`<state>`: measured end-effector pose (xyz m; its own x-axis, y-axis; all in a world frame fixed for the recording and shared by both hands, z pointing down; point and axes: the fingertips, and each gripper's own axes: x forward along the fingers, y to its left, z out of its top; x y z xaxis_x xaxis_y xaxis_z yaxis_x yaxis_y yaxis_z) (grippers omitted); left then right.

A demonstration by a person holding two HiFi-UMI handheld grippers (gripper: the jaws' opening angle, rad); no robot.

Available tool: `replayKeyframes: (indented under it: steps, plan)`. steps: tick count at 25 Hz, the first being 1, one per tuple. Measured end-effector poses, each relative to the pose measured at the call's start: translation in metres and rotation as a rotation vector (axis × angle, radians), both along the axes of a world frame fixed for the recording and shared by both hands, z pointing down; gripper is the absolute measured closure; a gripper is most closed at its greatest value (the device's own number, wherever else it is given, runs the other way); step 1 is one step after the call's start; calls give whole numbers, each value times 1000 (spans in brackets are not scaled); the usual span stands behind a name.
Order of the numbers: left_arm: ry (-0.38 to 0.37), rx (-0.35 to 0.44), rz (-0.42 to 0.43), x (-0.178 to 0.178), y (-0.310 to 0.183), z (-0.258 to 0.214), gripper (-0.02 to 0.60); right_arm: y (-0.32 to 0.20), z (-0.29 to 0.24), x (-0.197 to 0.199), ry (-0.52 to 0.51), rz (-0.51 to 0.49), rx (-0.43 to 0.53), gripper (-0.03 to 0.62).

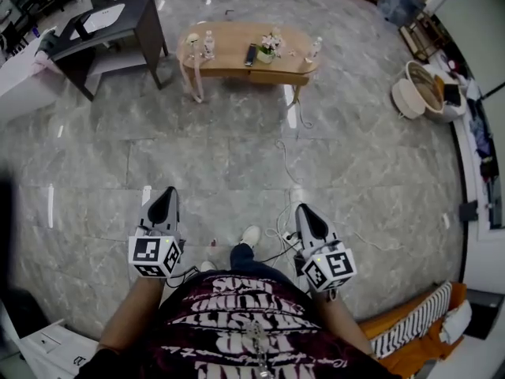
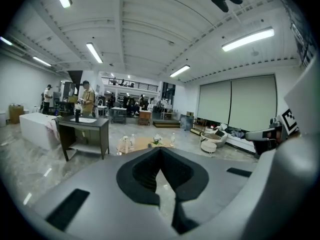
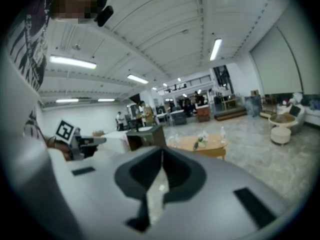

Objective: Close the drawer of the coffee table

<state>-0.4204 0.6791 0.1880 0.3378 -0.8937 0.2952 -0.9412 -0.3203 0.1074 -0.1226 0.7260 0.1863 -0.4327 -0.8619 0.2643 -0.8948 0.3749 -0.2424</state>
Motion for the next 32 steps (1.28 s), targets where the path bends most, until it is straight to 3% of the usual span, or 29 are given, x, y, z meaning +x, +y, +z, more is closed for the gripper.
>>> replayKeyframes:
  steps: [5,10,17,23,32]
  plan:
    - [-52,38,13,37,-35,-24,560,-37,-6,35,-54,5,25,559]
    - [-41,53,-34,53,-56,-36,560,-66,-5,56,-77,-2,41,559]
    - [-71,71,-36,68,-75,-41,560,-88,-5,60,-78,-40,34,559]
    - [-55,34,-24,75,-91,-22,560,-102,5,60,-64,-59,11,559]
    - [-11,25,84,120,-179,-9,560,-162,13,86,-21,7,-32,559]
